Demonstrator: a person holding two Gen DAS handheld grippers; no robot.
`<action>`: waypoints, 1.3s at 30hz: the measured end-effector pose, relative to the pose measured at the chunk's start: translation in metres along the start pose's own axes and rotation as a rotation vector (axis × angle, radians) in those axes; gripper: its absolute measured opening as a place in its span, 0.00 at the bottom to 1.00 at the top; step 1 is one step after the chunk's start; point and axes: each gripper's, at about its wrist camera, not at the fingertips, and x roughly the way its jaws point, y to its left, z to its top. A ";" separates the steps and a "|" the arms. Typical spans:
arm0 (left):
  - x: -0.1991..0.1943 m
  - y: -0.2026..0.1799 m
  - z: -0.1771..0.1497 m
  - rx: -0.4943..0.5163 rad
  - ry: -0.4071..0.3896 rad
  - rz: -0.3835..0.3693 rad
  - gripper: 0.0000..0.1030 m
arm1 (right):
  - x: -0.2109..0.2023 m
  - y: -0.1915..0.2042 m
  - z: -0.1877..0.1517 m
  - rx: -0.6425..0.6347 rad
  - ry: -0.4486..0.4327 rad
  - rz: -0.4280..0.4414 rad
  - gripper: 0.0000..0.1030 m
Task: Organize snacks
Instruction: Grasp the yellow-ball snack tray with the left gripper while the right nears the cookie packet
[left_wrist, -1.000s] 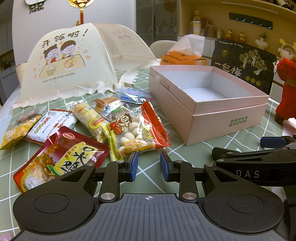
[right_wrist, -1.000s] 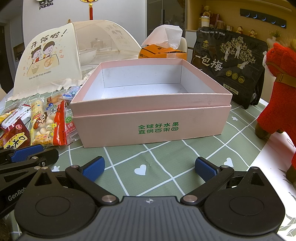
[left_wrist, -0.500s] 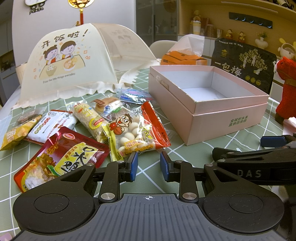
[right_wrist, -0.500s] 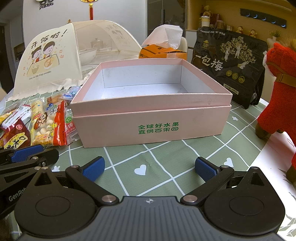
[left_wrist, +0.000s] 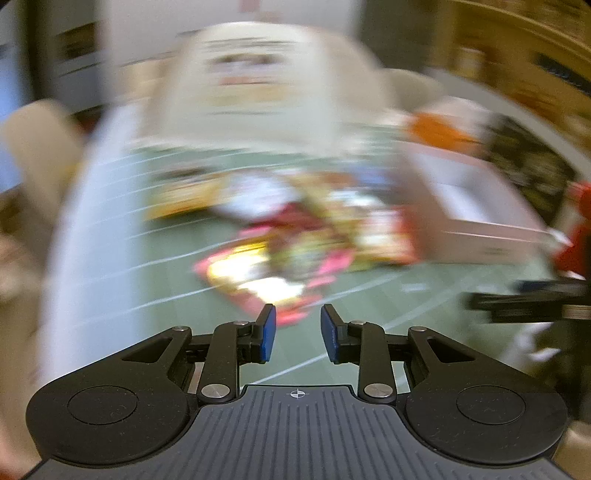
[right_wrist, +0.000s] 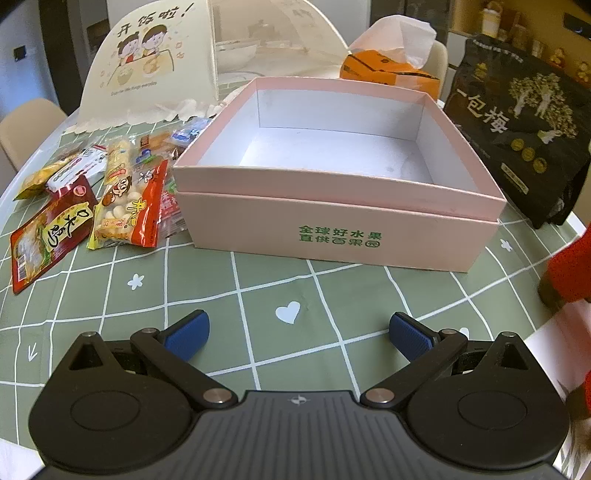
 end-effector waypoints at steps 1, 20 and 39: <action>-0.005 0.015 -0.005 -0.029 0.011 0.056 0.29 | 0.000 0.000 0.001 -0.005 0.006 0.004 1.00; 0.003 0.060 -0.026 -0.086 0.075 0.125 0.31 | -0.046 0.062 0.013 -0.116 -0.054 0.172 0.92; 0.014 0.032 -0.020 0.030 0.145 -0.055 0.38 | -0.063 0.076 -0.005 -0.165 -0.033 0.184 0.92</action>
